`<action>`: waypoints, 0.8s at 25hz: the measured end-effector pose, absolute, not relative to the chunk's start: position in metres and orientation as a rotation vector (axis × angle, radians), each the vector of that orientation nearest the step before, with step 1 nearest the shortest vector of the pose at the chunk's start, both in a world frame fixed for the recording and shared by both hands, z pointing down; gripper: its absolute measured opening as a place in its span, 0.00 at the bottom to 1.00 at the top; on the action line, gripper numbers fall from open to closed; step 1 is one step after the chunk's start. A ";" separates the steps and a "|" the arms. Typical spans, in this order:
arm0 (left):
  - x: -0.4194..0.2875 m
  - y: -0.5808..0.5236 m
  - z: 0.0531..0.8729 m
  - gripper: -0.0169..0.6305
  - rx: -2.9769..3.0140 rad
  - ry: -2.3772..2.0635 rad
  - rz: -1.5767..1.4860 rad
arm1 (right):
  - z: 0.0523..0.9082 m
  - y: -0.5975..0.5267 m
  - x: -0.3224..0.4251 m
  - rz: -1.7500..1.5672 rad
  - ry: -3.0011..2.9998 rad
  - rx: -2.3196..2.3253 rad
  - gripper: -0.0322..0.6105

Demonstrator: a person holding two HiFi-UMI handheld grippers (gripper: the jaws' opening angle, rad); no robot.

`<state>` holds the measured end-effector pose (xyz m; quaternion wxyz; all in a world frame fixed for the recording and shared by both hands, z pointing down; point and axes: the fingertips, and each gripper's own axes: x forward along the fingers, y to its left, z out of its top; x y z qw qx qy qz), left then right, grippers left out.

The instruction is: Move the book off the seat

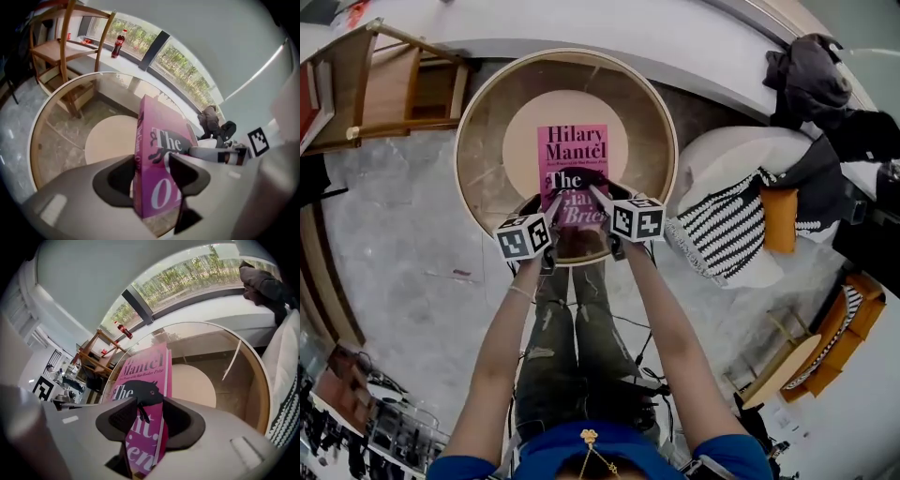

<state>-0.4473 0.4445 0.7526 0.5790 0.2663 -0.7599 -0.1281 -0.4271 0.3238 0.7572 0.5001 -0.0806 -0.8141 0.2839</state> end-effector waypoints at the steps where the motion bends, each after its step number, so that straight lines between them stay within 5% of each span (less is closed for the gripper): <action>1: -0.447 0.445 0.761 0.36 0.620 -1.773 -0.298 | 0.766 0.324 -0.426 0.693 -1.968 -0.183 0.32; 20: -0.441 0.445 0.798 0.40 0.635 -1.695 -0.217 | 0.797 0.327 -0.423 0.588 -1.970 -0.174 0.33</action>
